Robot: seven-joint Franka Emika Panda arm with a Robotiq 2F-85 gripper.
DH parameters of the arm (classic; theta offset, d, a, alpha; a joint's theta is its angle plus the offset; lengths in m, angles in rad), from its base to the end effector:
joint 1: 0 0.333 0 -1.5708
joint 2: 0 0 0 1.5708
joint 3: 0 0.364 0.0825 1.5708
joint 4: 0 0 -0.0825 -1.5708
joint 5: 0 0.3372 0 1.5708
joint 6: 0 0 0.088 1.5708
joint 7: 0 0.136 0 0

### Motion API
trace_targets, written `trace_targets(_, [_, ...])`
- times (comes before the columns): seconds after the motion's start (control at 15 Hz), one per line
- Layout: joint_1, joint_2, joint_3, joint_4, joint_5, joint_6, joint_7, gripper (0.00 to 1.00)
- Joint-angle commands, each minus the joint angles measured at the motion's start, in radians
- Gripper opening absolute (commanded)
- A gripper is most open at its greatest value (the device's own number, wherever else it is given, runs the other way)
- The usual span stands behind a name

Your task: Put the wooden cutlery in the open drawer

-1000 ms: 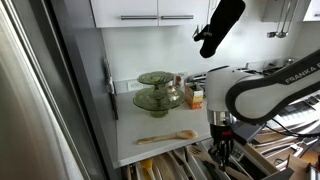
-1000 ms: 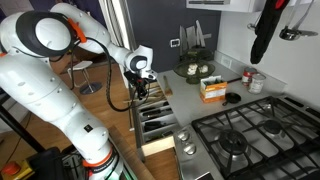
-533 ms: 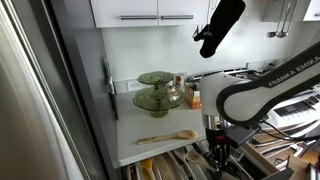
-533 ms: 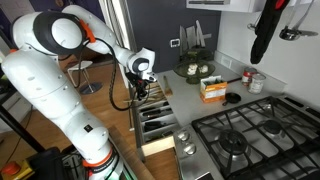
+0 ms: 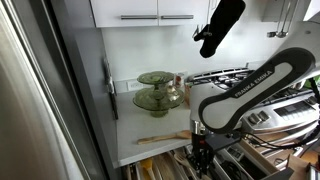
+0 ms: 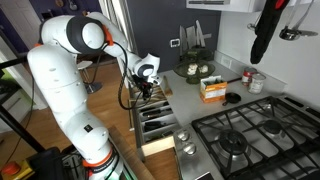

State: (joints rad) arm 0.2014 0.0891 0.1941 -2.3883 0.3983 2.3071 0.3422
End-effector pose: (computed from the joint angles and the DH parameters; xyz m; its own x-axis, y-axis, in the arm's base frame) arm 0.4125 0.1895 0.3277 0.9383 -0.2049 -0.2786 -0.2586 -0.9506 -0.1719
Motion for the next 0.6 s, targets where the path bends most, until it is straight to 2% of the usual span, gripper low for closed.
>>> trace_targets(0.0, [0.002,0.072,-0.006,0.028,0.01,0.108,0.061,0.06])
trace_targets(0.27, [0.007,0.107,-0.024,0.027,-0.016,0.23,0.147,0.06])
trace_targets(0.53, [0.012,0.131,-0.039,0.03,-0.047,0.273,0.21,0.06])
